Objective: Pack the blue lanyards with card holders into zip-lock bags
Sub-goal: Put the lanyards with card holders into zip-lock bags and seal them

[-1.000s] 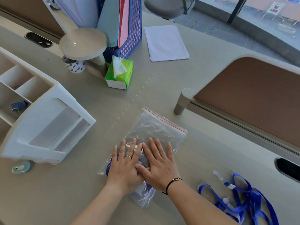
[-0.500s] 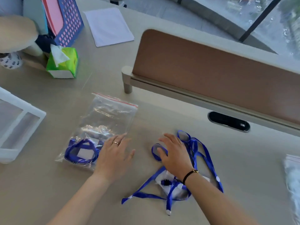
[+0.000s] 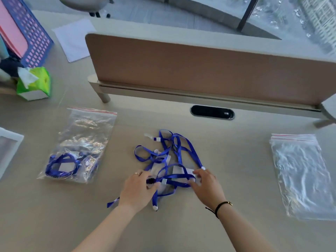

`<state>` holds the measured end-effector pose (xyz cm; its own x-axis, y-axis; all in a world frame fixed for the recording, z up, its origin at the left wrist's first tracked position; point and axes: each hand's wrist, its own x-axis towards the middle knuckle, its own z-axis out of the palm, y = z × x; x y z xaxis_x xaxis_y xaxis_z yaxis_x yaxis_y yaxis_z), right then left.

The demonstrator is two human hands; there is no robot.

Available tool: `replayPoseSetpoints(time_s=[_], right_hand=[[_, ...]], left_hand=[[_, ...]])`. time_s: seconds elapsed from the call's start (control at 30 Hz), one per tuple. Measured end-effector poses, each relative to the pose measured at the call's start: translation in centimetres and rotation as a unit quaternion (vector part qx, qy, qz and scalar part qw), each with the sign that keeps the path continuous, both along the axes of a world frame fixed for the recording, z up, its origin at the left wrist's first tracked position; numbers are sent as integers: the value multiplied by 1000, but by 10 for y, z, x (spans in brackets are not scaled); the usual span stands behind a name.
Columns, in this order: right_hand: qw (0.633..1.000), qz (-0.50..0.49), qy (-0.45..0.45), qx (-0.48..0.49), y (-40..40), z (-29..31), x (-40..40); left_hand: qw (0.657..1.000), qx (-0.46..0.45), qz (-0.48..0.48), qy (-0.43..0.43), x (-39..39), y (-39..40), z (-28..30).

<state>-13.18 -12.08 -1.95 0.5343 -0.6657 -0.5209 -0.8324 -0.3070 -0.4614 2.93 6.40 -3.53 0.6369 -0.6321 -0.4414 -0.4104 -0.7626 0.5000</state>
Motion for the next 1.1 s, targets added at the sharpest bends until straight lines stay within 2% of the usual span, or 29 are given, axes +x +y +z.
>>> replayPoseSetpoints(time_s=[0.2, 0.27, 0.37, 0.5, 0.6, 0.7, 0.83, 0.97, 1.1], right_hand=[[999, 23, 0, 39, 17, -5, -14], [999, 31, -6, 40, 18, -3, -19], [998, 34, -28, 42, 16, 5, -24], [995, 43, -89, 31, 12, 21, -25], [986, 95, -134, 25, 11, 36, -22], [983, 72, -159, 56, 9, 50, -17], [988, 38, -124, 89, -6, 66, -23], [983, 10, -166, 80, -25, 96, -37], [973, 10, -221, 66, -40, 135, -41]], left_hand=[[994, 79, -7, -76, -35, -6, 0], [997, 40, 34, -53, -42, -8, 6], [993, -63, 98, 27, -48, -13, 24], [978, -159, 93, 96, -62, -25, 63], [978, -185, 33, 93, -74, -33, 93], [975, -204, -6, 88, -81, -41, 119], [971, -231, 33, 59, -72, -41, 137], [977, -208, 45, 23, -55, -33, 137], [991, -133, 13, 6, -47, -29, 129]])
